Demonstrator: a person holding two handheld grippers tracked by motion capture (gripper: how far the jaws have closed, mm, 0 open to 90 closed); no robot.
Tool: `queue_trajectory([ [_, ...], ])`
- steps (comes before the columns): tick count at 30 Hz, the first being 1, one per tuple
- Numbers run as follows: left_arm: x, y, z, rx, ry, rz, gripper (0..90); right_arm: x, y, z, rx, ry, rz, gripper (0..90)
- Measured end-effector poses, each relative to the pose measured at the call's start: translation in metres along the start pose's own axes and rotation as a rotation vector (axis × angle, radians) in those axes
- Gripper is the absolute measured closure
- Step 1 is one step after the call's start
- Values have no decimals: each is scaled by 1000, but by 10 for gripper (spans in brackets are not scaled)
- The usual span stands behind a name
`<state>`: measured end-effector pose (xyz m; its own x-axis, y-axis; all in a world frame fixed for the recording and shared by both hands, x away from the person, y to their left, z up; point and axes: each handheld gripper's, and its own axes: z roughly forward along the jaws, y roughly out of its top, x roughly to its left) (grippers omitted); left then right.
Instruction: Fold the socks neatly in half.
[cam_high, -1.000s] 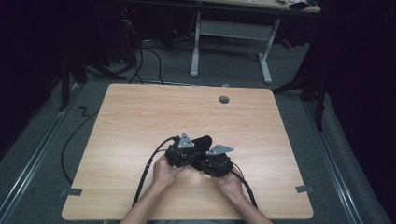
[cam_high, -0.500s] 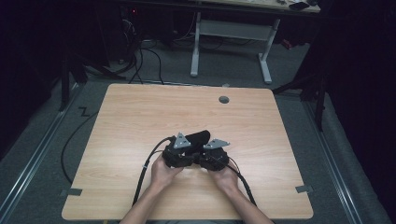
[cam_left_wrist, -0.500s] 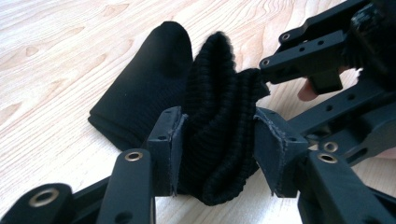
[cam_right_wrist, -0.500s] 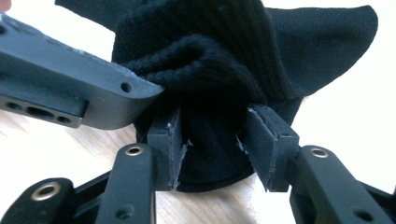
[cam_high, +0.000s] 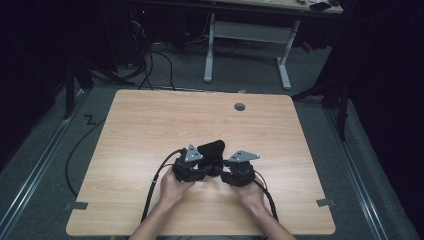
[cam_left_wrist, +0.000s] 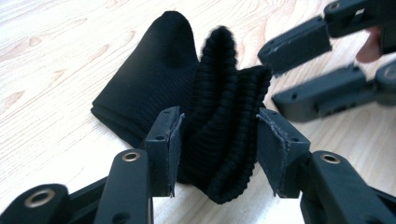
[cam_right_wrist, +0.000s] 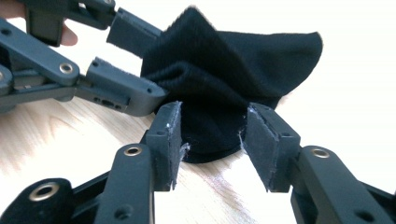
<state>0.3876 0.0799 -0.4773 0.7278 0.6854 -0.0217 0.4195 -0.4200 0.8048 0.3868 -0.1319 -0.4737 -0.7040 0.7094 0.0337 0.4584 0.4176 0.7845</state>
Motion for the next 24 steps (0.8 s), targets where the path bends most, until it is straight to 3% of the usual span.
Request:
queue_trajectory([
  [8,-4,-1,-11,-19,-19,-3,510,-5,2,-15,-16,-7,-13,620],
  [17,-8,-11,-7,24,27,-16,496,-6,10,-20,-44,10,-14,632],
  [21,-8,-14,-4,47,35,-29,488,2,10,-10,-12,46,-58,623],
  [24,-7,-15,-1,60,36,-33,489,4,7,3,45,57,-73,621],
])
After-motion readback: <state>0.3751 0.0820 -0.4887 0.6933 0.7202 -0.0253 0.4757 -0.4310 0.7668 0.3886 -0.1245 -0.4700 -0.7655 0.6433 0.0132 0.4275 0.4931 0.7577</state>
